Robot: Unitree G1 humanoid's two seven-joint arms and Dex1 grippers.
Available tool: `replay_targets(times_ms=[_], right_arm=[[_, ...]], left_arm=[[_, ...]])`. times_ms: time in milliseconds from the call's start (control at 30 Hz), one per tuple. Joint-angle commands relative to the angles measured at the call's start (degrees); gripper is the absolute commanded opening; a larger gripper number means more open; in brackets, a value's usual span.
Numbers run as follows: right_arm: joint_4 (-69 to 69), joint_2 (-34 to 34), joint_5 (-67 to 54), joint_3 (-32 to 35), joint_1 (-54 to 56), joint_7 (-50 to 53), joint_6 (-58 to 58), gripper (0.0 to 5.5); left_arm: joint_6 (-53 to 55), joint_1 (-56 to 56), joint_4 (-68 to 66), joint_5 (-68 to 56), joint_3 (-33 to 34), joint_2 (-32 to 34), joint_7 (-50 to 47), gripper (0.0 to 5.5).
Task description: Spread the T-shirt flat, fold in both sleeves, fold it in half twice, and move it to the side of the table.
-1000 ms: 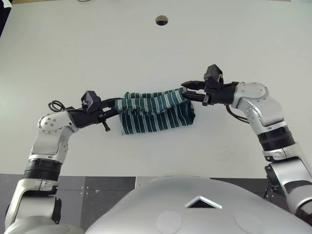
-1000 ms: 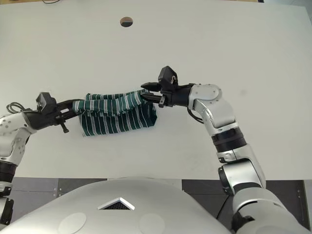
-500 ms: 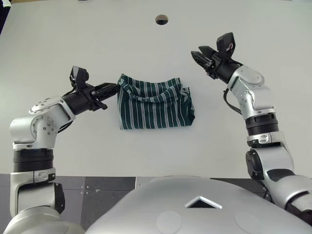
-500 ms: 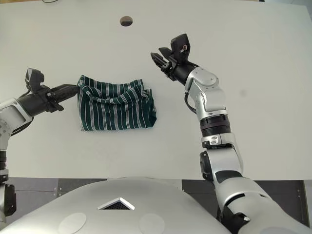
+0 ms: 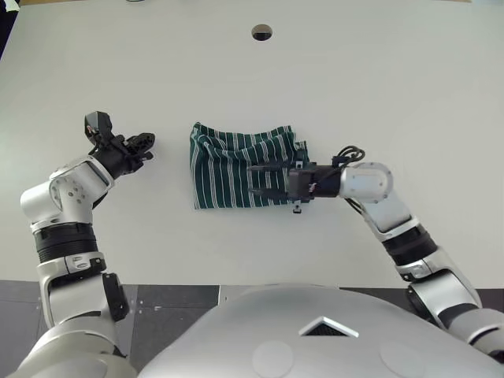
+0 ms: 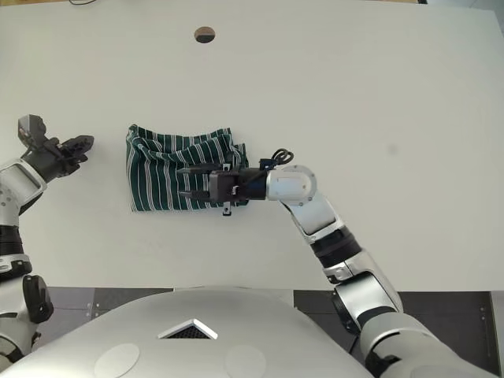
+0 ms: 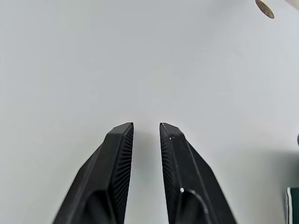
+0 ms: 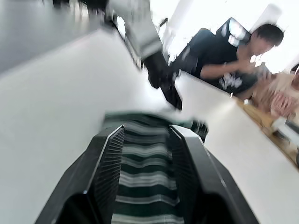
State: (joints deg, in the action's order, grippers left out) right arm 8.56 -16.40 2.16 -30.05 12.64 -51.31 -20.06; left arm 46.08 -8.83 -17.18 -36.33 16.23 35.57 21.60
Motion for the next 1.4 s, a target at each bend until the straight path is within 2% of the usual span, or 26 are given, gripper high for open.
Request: replay_targets(times_ms=[33, 233, 367, 433, 500, 600, 633, 733, 833, 967, 1033, 1100, 1167, 1200, 1233, 1300, 1333, 1400], right_arm=[[9.9, 3.3, 4.3, 0.8, 3.7, 6.2, 2.1, 1.76], [24.6, 7.4, 3.2, 5.2, 9.7, 10.3, 7.9, 1.76], [29.4, 5.0, 8.0, 3.9, 13.6, 10.1, 12.7, 1.76], [32.2, 0.3, 11.8, 2.3, 18.2, 7.2, 17.0, 1.76], [35.0, -7.5, 15.2, 1.0, 23.1, 1.4, 16.9, 1.76], [37.7, -23.9, 18.3, -0.2, 28.4, -13.3, 14.1, 1.76], [40.5, -27.5, 19.8, -0.9, 30.0, -15.4, 12.8, 1.76], [54.3, -36.3, 27.3, -3.5, 34.7, -9.3, 11.5, 1.76], [62.4, -38.6, 31.6, -3.2, 39.9, 2.5, 13.6, 1.76], [61.0, -26.7, 20.4, 9.9, 47.9, 19.6, 5.0, 1.76], [58.8, -18.7, 12.4, 18.1, 50.2, 29.4, -1.9, 1.76], [57.4, -7.8, 1.2, 27.3, 49.7, 32.5, -4.8, 1.76], [57.3, 2.5, -10.5, 35.9, 49.3, 30.2, 0.7, 1.76], [57.5, 6.7, -13.2, 37.9, 49.4, 31.6, 3.4, 1.76], [57.7, 9.4, -9.6, 35.8, 49.3, 40.3, 5.1, 1.76], [56.1, 13.0, -8.5, 35.5, 48.2, 46.3, 6.4, 1.76], [54.2, 14.0, -9.0, 35.8, 47.2, 45.8, 6.1, 1.76], [49.3, 15.2, -12.2, 36.0, 43.6, 35.8, 3.9, 1.76]], left_arm=[[-0.8, -0.6, -0.3, 1.5, 0.7, -1.2, 0.9, 1.04], [-2.7, -0.3, -1.8, 3.3, 0.9, -2.4, 2.5, 1.04], [-3.0, -0.1, -1.2, 3.4, 1.8, -3.1, 2.8, 1.04], [-3.5, -0.5, -0.9, 3.2, 2.8, -3.6, 2.7, 1.04], [-5.0, -1.0, 0.0, 2.9, 4.3, -4.8, 1.7, 1.04], [-6.3, -0.5, 7.6, -0.3, 8.5, -7.9, -0.6, 1.04], [-6.3, -0.1, 10.1, -1.2, 9.6, -8.7, -1.4, 1.04], [-6.3, 0.4, 14.8, -2.6, 11.8, -9.7, -3.4, 1.04], [-9.1, 0.0, 15.1, -1.6, 12.3, -9.9, -3.0, 1.04], [-18.7, -7.1, 14.3, -0.7, 11.0, -15.6, -4.6, 1.04], [-26.1, -11.5, 11.5, 4.6, 7.0, -18.4, -6.0, 1.04], [-39.5, -16.8, 5.0, 15.5, 1.0, -21.0, -9.5, 1.04], [-52.0, -22.7, -1.6, 23.5, -2.7, -24.0, -14.0, 1.04], [-54.5, -25.6, -4.6, 27.2, -3.2, -24.7, -19.3, 1.04], [-56.5, -27.9, -7.0, 31.0, -3.4, -24.7, -24.7, 1.04], [-60.0, -30.5, -9.8, 34.8, -3.7, -24.8, -29.7, 1.04], [-62.1, -30.8, -10.4, 36.1, -4.1, -24.8, -30.8, 1.04], [-66.0, -30.4, -10.7, 35.3, -4.7, -25.4, -28.9, 1.04]])
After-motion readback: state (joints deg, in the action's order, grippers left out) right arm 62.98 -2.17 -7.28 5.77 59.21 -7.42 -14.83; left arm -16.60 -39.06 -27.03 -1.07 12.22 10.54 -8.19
